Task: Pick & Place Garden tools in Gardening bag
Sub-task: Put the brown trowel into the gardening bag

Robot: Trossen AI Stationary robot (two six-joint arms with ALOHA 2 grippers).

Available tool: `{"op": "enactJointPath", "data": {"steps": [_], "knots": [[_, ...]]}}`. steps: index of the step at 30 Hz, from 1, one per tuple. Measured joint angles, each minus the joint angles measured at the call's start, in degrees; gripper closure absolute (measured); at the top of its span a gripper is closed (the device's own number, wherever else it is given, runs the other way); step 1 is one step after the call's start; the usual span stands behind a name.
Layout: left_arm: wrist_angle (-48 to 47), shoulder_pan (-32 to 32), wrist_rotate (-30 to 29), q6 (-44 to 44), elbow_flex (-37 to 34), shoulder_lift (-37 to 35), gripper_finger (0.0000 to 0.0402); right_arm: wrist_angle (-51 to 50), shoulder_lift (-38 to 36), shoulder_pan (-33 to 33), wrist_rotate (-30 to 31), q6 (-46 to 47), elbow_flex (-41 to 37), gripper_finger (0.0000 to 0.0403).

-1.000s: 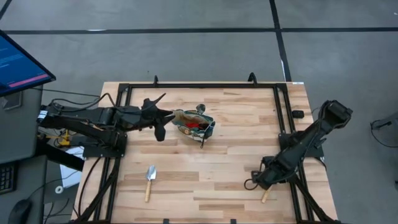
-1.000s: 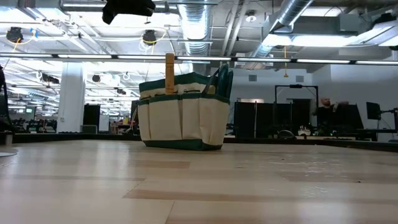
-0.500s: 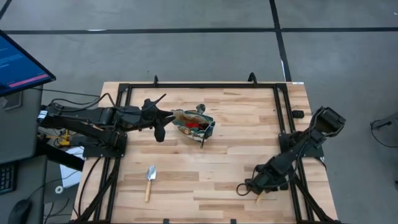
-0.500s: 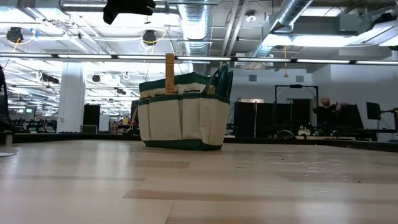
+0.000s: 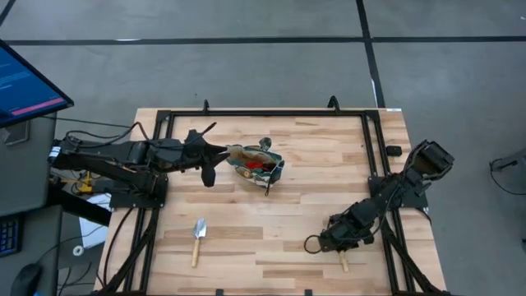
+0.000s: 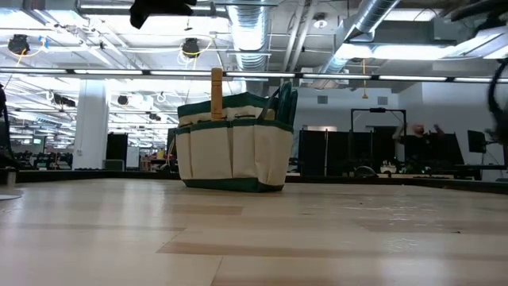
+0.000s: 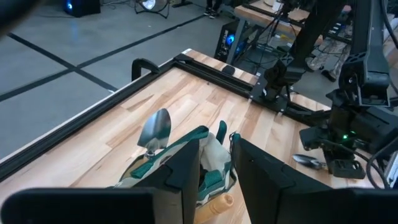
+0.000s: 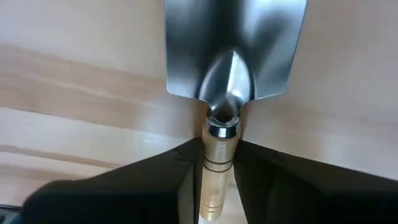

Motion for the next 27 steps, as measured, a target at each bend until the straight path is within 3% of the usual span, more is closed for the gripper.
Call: {"op": "enactJointPath", "data": {"steps": [7, 9, 13, 20, 27], "knots": [[0.1, 0.0, 2.3, -0.2, 0.0, -0.6, 0.03, -1.1, -1.9, -2.4, 11.8, -9.0, 2.5, 0.0347], [0.1, 0.0, 3.5, -0.2, 0.0, -0.6, 0.03, -1.6, -3.9, -3.1, 17.6, -11.5, 2.5, 0.0347], [0.5, 0.0, 6.3, -0.8, 0.0, -0.6, 0.03, -0.7, -9.5, -5.5, 23.4, -18.1, 4.0, 0.0348], [3.6, 0.0, 13.5, -1.7, 0.0, 0.3, 0.03, 7.3, -20.2, -11.7, 26.0, -38.1, 6.4, 0.0348], [11.4, 0.1, 22.2, 0.5, 0.0, 5.1, 0.03, 23.4, -26.7, -18.0, 22.5, -56.7, 8.1, 0.0348]]}}
